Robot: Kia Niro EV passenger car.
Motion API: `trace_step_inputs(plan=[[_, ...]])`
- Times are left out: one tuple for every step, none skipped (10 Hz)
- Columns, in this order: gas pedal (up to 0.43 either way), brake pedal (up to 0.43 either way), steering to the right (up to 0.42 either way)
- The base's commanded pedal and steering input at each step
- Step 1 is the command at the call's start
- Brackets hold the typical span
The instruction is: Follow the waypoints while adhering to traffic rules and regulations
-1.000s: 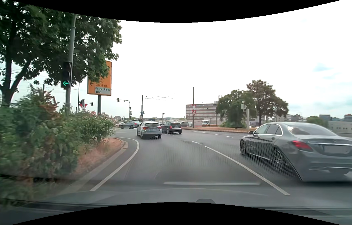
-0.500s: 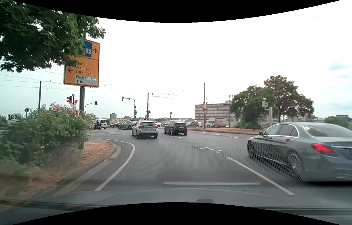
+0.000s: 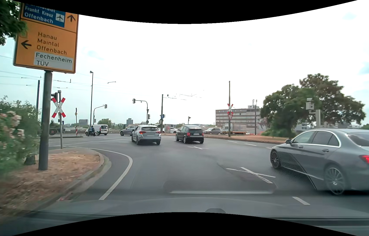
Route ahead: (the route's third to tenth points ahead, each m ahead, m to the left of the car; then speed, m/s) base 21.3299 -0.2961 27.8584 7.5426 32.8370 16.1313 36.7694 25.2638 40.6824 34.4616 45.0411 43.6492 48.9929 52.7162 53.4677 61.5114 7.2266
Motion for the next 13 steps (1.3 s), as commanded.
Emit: trace_step_inputs(plan=[[0.000,0.000,-0.078],[0.000,0.000,-0.078],[0.000,0.000,-0.079],[0.000,0.000,-0.080],[0.000,0.000,-0.082],[0.000,0.000,-0.086],[0.000,0.000,-0.090],[0.000,0.000,-0.097],[0.000,0.000,-0.103],[0.000,0.000,-0.110],[0.000,0.000,-0.118],[0.000,0.000,-0.124],[0.000,0.000,-0.131]])
